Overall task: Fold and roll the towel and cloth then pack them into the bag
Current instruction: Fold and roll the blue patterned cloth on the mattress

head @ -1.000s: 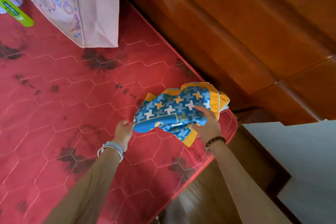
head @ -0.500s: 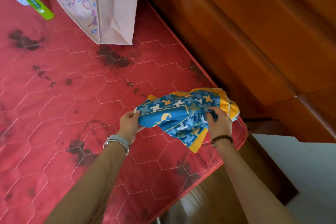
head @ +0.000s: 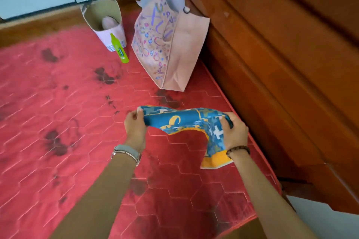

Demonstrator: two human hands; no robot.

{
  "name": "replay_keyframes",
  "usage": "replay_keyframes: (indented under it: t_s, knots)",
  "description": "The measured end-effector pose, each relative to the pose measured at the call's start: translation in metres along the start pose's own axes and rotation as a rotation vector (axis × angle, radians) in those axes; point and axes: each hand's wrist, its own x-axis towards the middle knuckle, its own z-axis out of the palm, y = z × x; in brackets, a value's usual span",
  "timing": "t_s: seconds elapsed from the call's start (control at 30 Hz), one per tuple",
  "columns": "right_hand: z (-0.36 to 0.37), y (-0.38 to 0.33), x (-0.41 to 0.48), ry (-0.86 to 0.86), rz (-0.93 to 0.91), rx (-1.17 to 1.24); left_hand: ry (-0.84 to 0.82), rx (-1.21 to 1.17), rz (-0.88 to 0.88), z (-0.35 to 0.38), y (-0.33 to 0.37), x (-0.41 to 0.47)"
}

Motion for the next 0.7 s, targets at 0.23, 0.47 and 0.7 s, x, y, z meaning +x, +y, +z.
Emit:
replay_keyframes:
  t_s: [0.23,0.47,0.7]
  knots:
    - [0.053,-0.061,0.007,-0.072,-0.14,0.085,0.114,-0.07,0.148,-0.066,0.057,0.02]
    - [0.125,-0.022,-0.052,-0.221,-0.082,-0.021,0.181,0.035,0.022,-0.144,-0.029,0.04]
    - [0.164,0.054,-0.14,-0.467,0.069,-0.237,0.237,0.266,-0.223,-0.213,-0.181,0.022]
